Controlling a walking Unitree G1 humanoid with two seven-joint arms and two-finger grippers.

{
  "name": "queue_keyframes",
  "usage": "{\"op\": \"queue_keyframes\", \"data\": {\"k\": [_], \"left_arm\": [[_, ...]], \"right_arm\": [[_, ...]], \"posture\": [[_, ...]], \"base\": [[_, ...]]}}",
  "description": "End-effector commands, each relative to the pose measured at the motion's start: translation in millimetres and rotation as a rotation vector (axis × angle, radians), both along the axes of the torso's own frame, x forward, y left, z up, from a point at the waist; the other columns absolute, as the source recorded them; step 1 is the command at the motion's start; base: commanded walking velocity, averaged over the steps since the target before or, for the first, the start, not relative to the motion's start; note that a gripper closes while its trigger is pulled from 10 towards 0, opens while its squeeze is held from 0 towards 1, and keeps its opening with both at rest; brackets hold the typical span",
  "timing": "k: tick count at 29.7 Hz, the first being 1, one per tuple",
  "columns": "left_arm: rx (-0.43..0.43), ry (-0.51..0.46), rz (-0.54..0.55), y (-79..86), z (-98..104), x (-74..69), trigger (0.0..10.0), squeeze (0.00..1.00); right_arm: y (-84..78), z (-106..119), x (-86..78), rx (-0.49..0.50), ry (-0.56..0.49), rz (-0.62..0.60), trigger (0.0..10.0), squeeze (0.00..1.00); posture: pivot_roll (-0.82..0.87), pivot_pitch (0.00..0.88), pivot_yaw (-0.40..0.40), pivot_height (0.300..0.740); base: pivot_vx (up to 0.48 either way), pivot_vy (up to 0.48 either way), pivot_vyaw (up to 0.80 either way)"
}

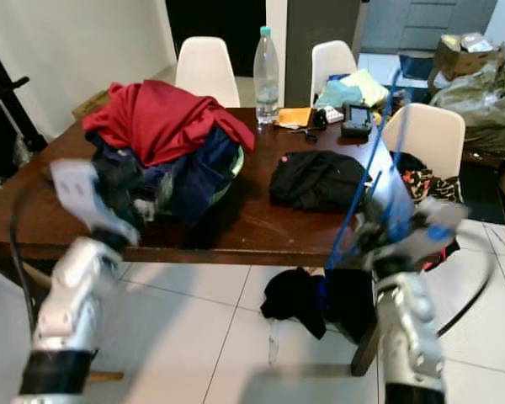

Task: Hang hanger

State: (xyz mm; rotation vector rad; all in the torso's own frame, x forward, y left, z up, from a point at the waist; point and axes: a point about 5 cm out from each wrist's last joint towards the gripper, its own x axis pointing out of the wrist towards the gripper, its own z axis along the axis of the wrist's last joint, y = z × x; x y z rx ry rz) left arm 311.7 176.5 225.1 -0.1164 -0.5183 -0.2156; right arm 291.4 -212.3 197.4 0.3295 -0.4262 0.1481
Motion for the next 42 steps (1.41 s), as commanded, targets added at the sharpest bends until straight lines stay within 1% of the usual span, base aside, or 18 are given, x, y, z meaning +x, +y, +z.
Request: {"op": "queue_keyframes", "data": {"k": [1,2,3,6,7,8,9,11,23,26,29,32,34,35,37,40,42], "left_arm": [[-0.002,0.053,0.010,3.5,-9.5,0.8,10.0,0.00],[-0.002,0.053,0.010,3.5,-9.5,0.8,10.0,0.00],[-0.003,0.047,0.007,3.0,-7.3,0.9,10.0,0.00],[-0.003,0.047,0.007,3.0,-7.3,0.9,10.0,0.00],[0.000,0.049,0.005,2.3,-7.8,0.4,10.0,0.00],[0.000,0.049,0.005,2.3,-7.8,0.4,10.0,0.00],[0.000,0.056,0.003,2.0,-10.1,-0.3,10.0,0.00],[0.001,0.067,0.001,1.2,-13.7,-1.0,10.0,0.00],[-0.010,0.093,-0.015,-2.6,-12.0,-3.4,10.0,0.00],[-0.017,0.073,-0.075,-9.5,-4.9,-4.7,10.0,0.00],[-0.016,0.060,-0.089,-13.0,0.1,-6.0,10.0,0.00],[-0.027,0.079,-0.060,-15.2,1.1,-6.3,10.0,0.00],[-0.050,0.145,0.042,-11.4,-5.7,-4.1,10.0,0.00],[-0.050,0.145,0.042,-11.4,-5.7,-4.1,10.0,0.00],[-0.057,0.186,0.128,-7.7,-10.2,-4.3,10.0,0.00],[-0.073,0.197,0.155,-7.6,-11.1,-5.7,10.0,0.00],[-0.068,0.210,0.210,-9.9,-11.0,-10.6,10.0,0.00]], "right_arm": [[6.4,-10.5,0.8,-0.007,0.050,0.026,10.0,0.00],[6.4,-10.5,0.8,-0.007,0.050,0.026,10.0,0.00],[11.9,-11.1,1.2,-0.020,0.052,0.041,10.0,0.00],[11.9,-11.1,1.2,-0.020,0.052,0.041,10.0,0.00],[18.3,-14.4,0.7,-0.029,0.062,0.056,10.0,0.00],[18.3,-14.4,0.7,-0.029,0.062,0.056,10.0,0.00],[22.8,-17.0,-0.3,-0.034,0.069,0.067,10.0,0.00],[26.0,-20.1,-1.4,-0.050,0.077,0.079,10.0,0.00],[24.3,-15.4,-2.5,-0.043,0.084,0.105,10.0,0.00],[25.2,-15.4,-2.1,-0.043,0.087,0.104,10.0,0.00],[25.1,-15.9,-1.7,-0.044,0.092,0.101,10.0,0.00],[24.8,-16.7,-1.4,-0.048,0.100,0.099,10.0,0.00],[25.1,-17.5,-0.9,-0.054,0.108,0.101,10.0,0.00],[25.1,-17.5,-0.9,-0.054,0.108,0.101,10.0,0.00],[25.3,-17.6,-0.8,-0.056,0.110,0.102,10.0,0.00],[25.3,-17.7,-0.9,-0.057,0.112,0.102,10.0,0.00],[25.2,-18.7,-1.3,-0.059,0.118,0.101,10.0,0.00]], "posture": [[0.11,0.013,0.005,0.740],[0.11,0.013,0.005,0.740],[0.12,0.016,0.005,0.740],[0.12,0.016,0.005,0.740],[0.12,0.018,0.007,0.740],[0.12,0.018,0.007,0.740],[0.12,0.022,0.007,0.740],[0.11,0.024,0.006,0.740],[0.11,0.026,-0.001,0.740],[0.11,0.027,-0.003,0.740],[0.11,0.028,-0.003,0.740],[0.11,0.029,-0.004,0.740],[0.11,0.032,-0.005,0.740],[0.11,0.032,-0.005,0.740],[0.11,0.036,-0.005,0.740],[0.11,0.036,-0.005,0.740],[0.11,0.040,-0.005,0.740]], "base": [[0.322,0.000,0.00],[0.322,0.000,0.00],[0.319,0.000,0.00],[0.319,0.000,0.00],[0.330,0.000,0.00],[0.330,0.000,0.00],[0.345,0.000,0.00],[0.349,0.000,0.00],[0.358,0.000,0.00],[0.358,0.000,0.00],[0.334,0.000,0.00],[0.247,0.000,0.00],[0.000,0.000,0.00],[0.000,0.000,0.00],[0.000,0.000,0.00],[0.000,0.000,0.00],[0.000,0.000,0.00]]}}
